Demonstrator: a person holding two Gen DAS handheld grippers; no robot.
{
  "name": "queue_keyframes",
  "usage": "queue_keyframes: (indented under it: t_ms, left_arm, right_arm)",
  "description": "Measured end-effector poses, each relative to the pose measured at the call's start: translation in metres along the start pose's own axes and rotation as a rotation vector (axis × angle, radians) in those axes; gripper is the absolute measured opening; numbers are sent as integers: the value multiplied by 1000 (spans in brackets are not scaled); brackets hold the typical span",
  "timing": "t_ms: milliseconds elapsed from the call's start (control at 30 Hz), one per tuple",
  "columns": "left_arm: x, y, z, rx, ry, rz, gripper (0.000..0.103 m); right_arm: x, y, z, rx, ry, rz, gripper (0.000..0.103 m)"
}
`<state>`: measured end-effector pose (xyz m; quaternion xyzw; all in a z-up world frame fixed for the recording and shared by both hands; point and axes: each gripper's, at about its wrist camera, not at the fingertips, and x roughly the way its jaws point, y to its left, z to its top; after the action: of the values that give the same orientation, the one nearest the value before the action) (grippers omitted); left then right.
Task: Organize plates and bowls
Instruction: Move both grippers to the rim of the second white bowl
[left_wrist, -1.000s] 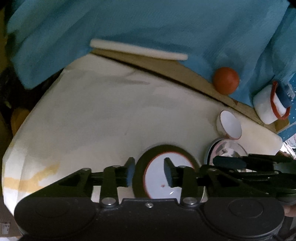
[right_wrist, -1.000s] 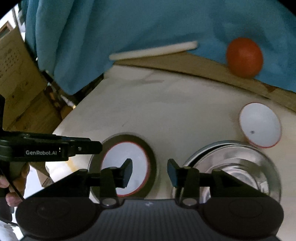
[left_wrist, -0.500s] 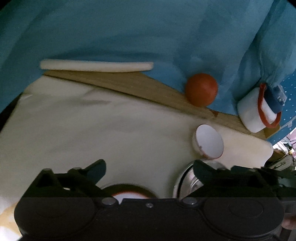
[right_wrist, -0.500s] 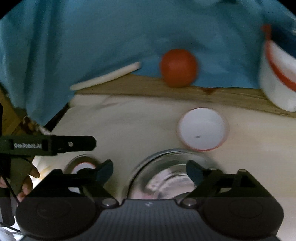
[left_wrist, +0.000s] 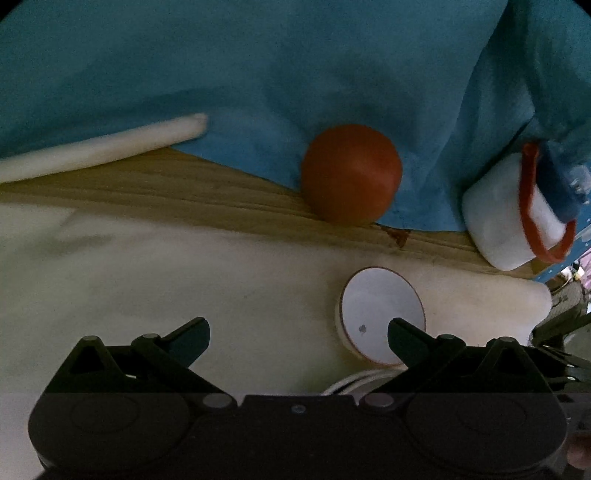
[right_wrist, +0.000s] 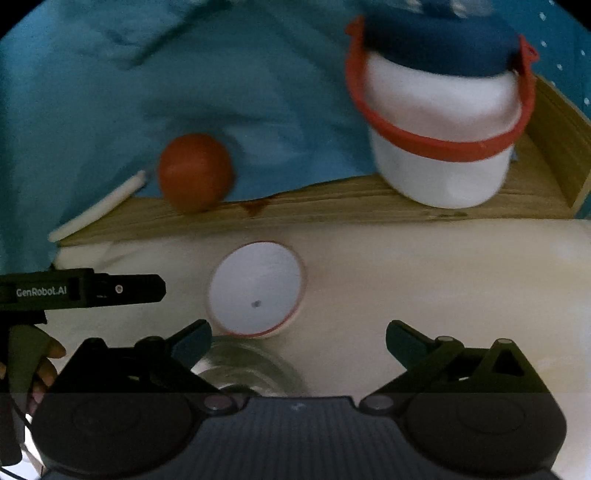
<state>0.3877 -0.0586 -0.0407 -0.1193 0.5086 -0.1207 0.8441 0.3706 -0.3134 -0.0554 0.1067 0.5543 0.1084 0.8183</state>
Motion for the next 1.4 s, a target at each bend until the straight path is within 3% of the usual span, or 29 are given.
queue_keyframes:
  t_ms: [333, 900, 1100, 1333, 1400]
  left_arm:
    - [37, -10, 9, 22, 71, 28, 102]
    - [59, -12, 19, 34, 100, 63, 100]
    - [60, -17, 16, 67, 95, 67, 93]
    - [59, -19, 17, 100, 98, 66, 75]
    - [59, -20, 17, 103, 99, 63, 69]
  right_arm:
    - [30, -26, 11, 13, 52, -15, 102]
    - [54, -22, 17, -15, 79, -19, 101]
    - [59, -19, 19, -13, 87, -20, 90]
    - [60, -11, 18, -30, 87, -13, 75]
    - [61, -9, 18, -31, 85, -4, 65]
